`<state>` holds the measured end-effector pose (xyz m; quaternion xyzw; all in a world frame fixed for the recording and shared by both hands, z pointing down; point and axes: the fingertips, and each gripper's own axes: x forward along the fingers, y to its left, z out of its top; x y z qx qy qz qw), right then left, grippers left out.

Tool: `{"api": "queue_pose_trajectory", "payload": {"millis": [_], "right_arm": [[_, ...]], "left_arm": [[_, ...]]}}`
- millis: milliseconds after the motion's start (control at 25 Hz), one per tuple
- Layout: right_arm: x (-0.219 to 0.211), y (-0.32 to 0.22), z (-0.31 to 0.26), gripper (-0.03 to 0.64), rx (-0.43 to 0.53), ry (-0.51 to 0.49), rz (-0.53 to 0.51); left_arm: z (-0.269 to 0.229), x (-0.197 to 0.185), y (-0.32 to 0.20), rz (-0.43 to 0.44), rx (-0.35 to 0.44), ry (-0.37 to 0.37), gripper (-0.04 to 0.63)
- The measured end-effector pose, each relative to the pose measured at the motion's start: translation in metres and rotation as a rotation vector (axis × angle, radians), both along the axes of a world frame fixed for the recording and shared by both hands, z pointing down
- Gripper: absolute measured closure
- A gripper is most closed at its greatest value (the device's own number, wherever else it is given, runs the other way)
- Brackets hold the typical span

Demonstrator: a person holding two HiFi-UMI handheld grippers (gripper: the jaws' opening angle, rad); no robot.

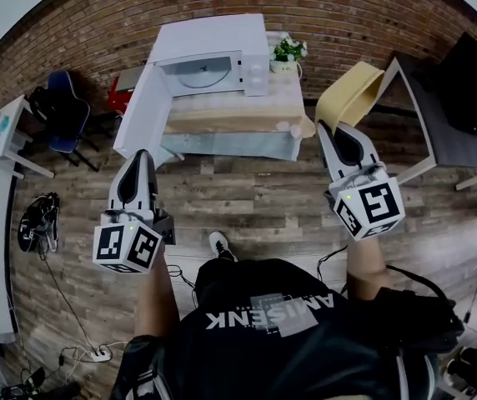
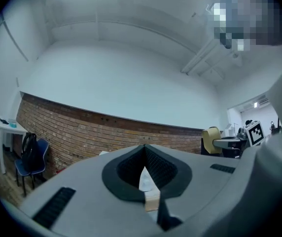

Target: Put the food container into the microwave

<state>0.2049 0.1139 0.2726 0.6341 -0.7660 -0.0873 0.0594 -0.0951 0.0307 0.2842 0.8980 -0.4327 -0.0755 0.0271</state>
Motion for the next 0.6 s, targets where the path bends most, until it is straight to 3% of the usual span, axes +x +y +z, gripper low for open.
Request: {"api": "queue_pose_trajectory", "payload": {"millis": [240, 600], "right_arm": [[-0.008, -0.062, 0.007, 0.574, -0.035, 0.009, 0.024], [-0.044, -0.130, 0.008, 0.574, -0.056, 0.021, 0.034]], "left_arm": [[-0.001, -0.003, -0.066, 0.035, -0.005, 0.002, 0.584], [0.000, -0.039, -0.131, 0.042, -0.006, -0.002, 0.583]]}}
